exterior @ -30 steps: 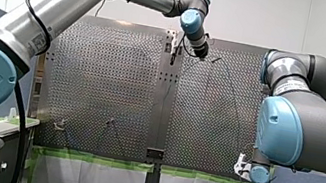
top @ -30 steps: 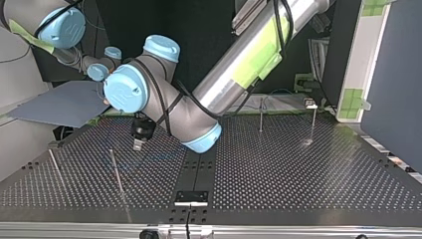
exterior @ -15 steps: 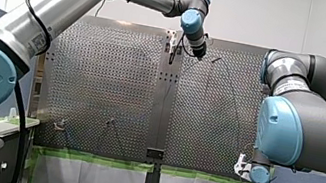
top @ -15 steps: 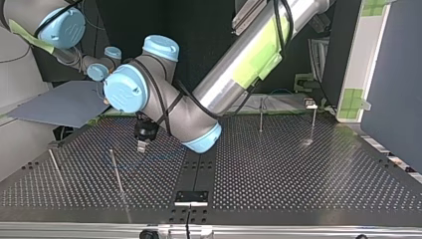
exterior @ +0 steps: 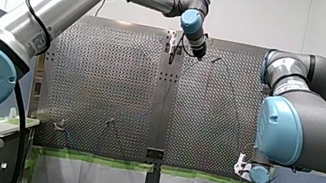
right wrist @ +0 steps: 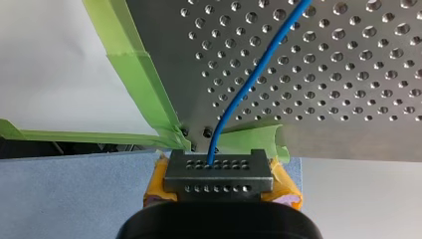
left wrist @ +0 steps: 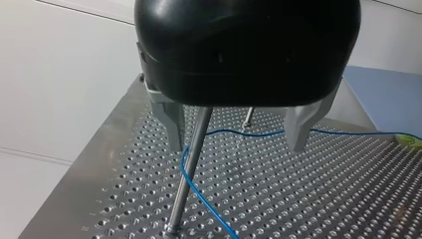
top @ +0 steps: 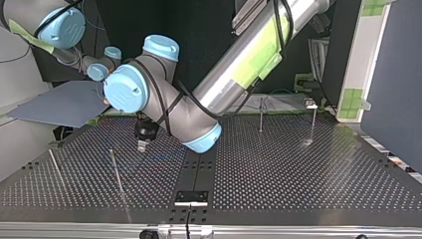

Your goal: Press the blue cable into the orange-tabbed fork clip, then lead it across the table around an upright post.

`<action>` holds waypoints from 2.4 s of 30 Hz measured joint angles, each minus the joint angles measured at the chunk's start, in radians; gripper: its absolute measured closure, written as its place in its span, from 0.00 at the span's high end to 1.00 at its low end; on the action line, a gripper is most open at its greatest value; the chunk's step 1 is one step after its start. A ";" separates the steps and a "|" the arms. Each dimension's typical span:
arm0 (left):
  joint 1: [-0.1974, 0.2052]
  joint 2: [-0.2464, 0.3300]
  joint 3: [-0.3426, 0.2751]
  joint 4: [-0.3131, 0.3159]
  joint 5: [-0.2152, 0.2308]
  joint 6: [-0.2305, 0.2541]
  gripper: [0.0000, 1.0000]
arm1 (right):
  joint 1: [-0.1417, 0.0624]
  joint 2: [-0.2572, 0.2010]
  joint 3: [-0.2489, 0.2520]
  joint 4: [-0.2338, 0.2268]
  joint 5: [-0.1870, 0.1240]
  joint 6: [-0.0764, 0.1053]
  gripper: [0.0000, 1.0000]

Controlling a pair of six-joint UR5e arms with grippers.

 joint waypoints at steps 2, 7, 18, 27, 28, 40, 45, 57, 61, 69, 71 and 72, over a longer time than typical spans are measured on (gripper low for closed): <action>-0.001 0.000 -0.001 -0.012 -0.001 -0.003 1.00 | 0.000 0.000 0.000 0.000 0.000 0.000 0.00; -0.008 0.009 -0.023 -0.047 -0.014 -0.003 1.00 | 0.000 0.000 0.000 0.000 -0.001 0.000 0.00; -0.001 0.106 -0.125 0.033 -0.009 -0.034 1.00 | 0.000 0.000 0.000 0.000 -0.001 0.000 0.00; 0.004 0.187 -0.206 0.115 0.002 -0.112 1.00 | 0.001 -0.001 0.000 0.000 -0.006 0.000 0.00; 0.005 0.199 -0.218 0.126 0.002 -0.124 1.00 | 0.001 -0.001 0.000 0.000 -0.006 0.000 0.00; 0.007 0.319 -0.338 0.246 0.003 -0.203 1.00 | 0.001 -0.001 0.000 0.000 -0.008 0.000 0.00; 0.011 0.369 -0.388 0.296 0.004 -0.234 1.00 | 0.001 -0.001 0.000 0.000 -0.009 0.000 0.00; 0.016 0.493 -0.516 0.424 0.012 -0.267 1.00 | 0.002 0.000 0.000 0.000 -0.014 0.000 0.00; 0.019 0.506 -0.556 0.465 0.011 -0.269 1.00 | 0.002 -0.001 0.000 0.000 -0.014 0.000 0.00; 0.026 0.470 -0.629 0.537 0.006 -0.282 1.00 | 0.003 -0.001 0.000 0.001 -0.019 -0.003 0.00; 0.029 0.454 -0.647 0.555 0.007 -0.291 1.00 | 0.005 -0.001 0.000 0.001 -0.021 -0.005 0.00; 0.030 0.447 -0.654 0.562 0.010 -0.296 1.00 | 0.005 -0.001 0.000 0.001 -0.021 -0.006 0.00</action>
